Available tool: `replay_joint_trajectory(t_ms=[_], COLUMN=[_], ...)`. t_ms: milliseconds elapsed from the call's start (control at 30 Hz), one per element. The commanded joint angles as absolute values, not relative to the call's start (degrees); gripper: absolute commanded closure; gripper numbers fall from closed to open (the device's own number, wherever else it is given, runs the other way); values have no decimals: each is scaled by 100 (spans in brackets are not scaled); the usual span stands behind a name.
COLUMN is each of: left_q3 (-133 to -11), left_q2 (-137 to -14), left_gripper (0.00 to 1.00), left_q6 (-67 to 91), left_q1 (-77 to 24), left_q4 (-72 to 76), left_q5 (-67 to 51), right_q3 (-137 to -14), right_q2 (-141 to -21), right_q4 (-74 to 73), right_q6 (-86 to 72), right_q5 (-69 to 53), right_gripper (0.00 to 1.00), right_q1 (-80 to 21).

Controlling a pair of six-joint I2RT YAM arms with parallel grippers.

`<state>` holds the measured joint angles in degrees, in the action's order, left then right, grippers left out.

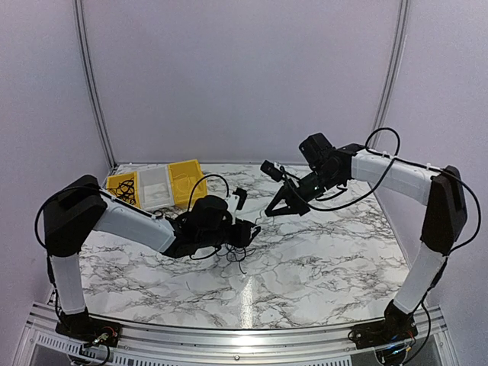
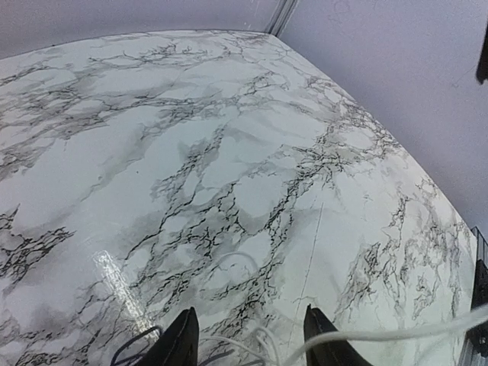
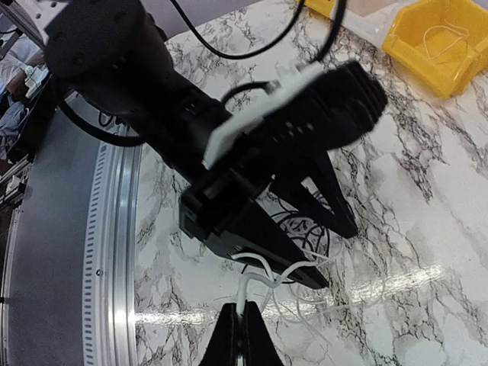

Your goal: Untangle the cables

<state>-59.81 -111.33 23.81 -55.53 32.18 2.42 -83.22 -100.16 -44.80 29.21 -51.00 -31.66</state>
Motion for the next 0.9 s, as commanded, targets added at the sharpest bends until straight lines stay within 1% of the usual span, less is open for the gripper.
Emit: replay_joint_trajectory(t_ms=[0, 133, 167, 200, 233, 267, 467, 600, 633, 767, 867], left_q3=[-6278, -6354, -6347, -6339, -6330, -6322, -6223, -6117, -6083, -5806, -5485], left_q2=[-11707, -12083, -12144, -12198, -12248, -12304, -12449, -12357, -12295, -11824, -11216], left_gripper=[54, 60, 63, 68, 72, 73, 75, 75, 73, 58, 56], left_q6=[2641, 2852, 2897, 2929, 2953, 2986, 3122, 3146, 3146, 3151, 3315], left_q1=[-5587, -5590, -5585, -5588, -5587, -5585, -5590, -5590, -5590, -5603, -5625], left_q4=[3701, 3886, 3923, 3967, 4005, 4028, 4127, 4157, 4164, 4256, 4311], left_q5=[-124, -202, -235, -275, -313, -338, -437, -473, -481, -424, -299], right_q3=[-8991, -9652, -9818, -9970, -10102, -10228, -10750, -10618, -10502, -9860, -9437], right_q2=[-9659, -9184, -9048, -8931, -8801, -8696, -8187, -7919, -7880, -7759, -7680], right_q4=[-5193, -5452, -5445, -5403, -5328, -5252, -4782, -4448, -4377, -4080, -4006], right_q6=[3389, 3584, 3590, 3581, 3537, 3489, 3163, 2996, 2948, 2834, 2900], right_q5=[-5368, -5658, -5731, -5793, -5840, -5883, -5950, -5687, -5597, -5337, -5243], right_gripper=[100, 100, 100, 100, 100, 100, 100, 100, 100, 100, 100], right_q1=[-3208, -3114, -3056, -2969, -2898, -2821, -2525, -2508, -2502, -2479, -2479])
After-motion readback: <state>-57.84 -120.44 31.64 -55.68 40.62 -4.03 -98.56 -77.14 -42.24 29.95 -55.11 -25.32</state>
